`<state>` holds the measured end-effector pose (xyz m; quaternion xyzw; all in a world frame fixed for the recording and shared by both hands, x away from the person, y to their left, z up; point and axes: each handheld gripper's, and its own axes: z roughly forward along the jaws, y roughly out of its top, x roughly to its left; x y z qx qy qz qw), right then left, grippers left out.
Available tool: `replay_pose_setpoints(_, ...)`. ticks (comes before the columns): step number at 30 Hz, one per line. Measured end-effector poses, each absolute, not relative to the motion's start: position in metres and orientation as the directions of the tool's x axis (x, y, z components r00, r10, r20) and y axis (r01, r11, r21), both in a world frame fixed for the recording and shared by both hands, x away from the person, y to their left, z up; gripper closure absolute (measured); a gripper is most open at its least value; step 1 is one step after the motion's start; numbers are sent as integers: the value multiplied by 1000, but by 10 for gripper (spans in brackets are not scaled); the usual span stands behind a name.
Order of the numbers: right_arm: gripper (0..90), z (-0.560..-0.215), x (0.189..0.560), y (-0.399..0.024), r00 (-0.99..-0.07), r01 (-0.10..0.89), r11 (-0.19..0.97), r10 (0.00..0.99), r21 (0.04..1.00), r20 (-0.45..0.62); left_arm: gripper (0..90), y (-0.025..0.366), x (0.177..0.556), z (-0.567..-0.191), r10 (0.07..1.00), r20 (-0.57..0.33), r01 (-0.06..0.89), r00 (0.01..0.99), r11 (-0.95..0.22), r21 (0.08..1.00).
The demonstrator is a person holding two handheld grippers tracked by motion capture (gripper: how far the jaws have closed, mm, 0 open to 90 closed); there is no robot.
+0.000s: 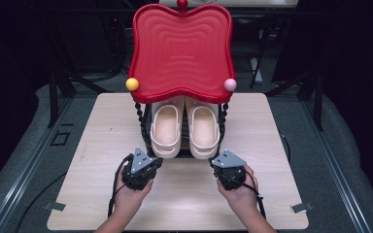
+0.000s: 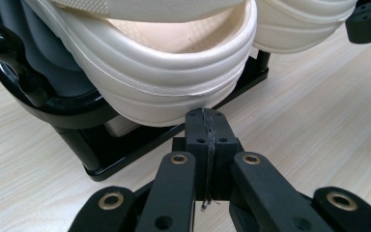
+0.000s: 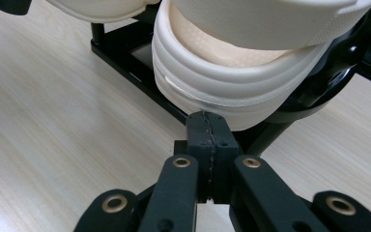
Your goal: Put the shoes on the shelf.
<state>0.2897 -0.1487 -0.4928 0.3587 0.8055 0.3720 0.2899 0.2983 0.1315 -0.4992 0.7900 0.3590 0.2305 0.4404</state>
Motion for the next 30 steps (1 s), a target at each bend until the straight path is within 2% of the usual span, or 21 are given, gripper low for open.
replay_pose_setpoints(20, 900, -476, 316, -135, -562, 344, 477, 794, 809, -230, 899, 131, 324, -479, 798, 80, 360, 597, -355, 863)
replay_pose_setpoints(30, 900, -478, 334, -128, -552, 360, 463, 806, 810, -216, 899, 130, 343, -485, 811, 98, 392, 576, -380, 838)
